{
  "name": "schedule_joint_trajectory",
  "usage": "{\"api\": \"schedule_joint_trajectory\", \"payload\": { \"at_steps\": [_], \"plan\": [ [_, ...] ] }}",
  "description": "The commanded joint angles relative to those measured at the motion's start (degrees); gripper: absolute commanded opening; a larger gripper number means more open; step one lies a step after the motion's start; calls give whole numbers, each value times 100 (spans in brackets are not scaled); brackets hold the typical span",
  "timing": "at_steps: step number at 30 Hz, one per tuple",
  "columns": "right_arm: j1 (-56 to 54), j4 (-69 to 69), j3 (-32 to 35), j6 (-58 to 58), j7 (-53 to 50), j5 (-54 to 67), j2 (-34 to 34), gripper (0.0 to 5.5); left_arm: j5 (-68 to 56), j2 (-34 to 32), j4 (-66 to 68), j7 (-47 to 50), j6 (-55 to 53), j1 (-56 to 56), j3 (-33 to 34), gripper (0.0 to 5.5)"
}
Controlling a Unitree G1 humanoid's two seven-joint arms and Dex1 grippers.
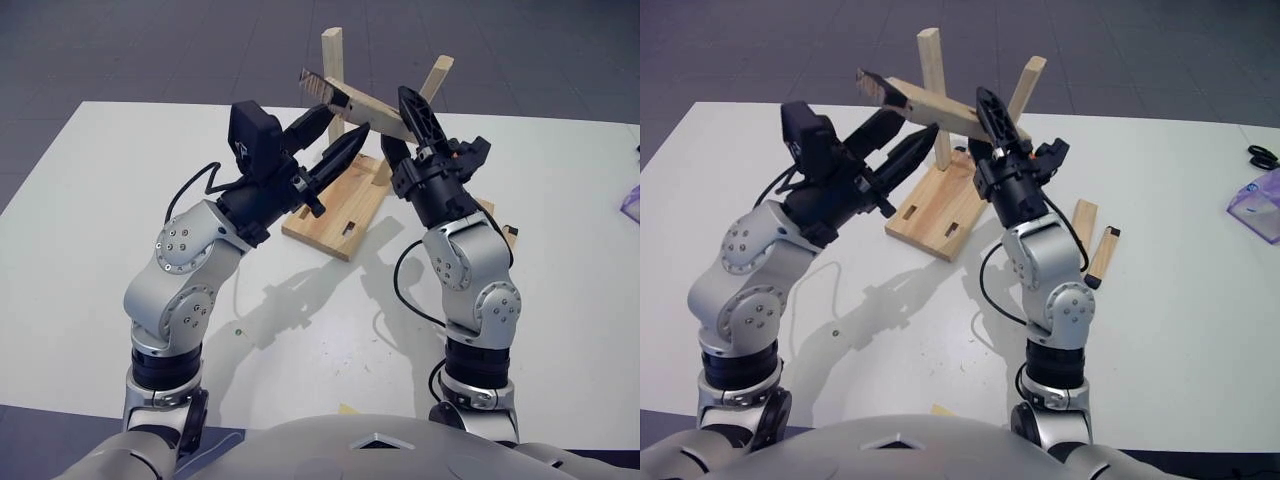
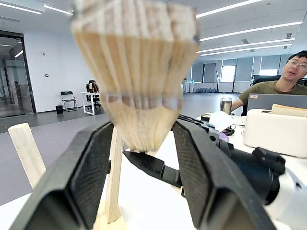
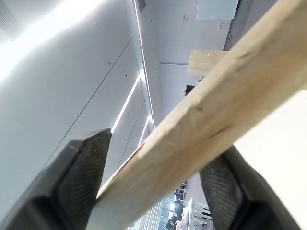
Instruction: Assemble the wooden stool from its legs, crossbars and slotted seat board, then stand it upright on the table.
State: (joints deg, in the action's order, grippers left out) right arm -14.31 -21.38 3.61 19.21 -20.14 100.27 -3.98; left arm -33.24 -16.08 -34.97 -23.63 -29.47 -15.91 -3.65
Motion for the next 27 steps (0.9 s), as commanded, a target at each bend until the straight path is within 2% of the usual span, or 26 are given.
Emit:
{"api": "schedule_joint_trajectory", "payload": {
  "at_steps": [1,9,16,17,20,23,27],
  "plan": [
    [-166,23,85,67,115,-182,-1,224,538,-310,194,-237,403,335,-112,204],
    [-125,43,45,268,263,-371,10,118,884,-499,483,-471,817,289,40,204],
    [-63,28,55,385,336,-514,21,106,1025,-652,718,-692,1003,204,126,204],
    [-43,8,51,381,341,-584,33,106,1018,-653,734,-689,973,203,135,241],
    [-3,-9,86,317,383,-1288,243,105,835,-502,774,-419,753,153,381,280],
    [203,44,148,352,359,-2259,675,105,284,-251,794,116,354,-169,995,331],
    [587,34,218,416,373,-3008,904,104,61,-354,919,278,140,-389,1338,398]
  ]
}}
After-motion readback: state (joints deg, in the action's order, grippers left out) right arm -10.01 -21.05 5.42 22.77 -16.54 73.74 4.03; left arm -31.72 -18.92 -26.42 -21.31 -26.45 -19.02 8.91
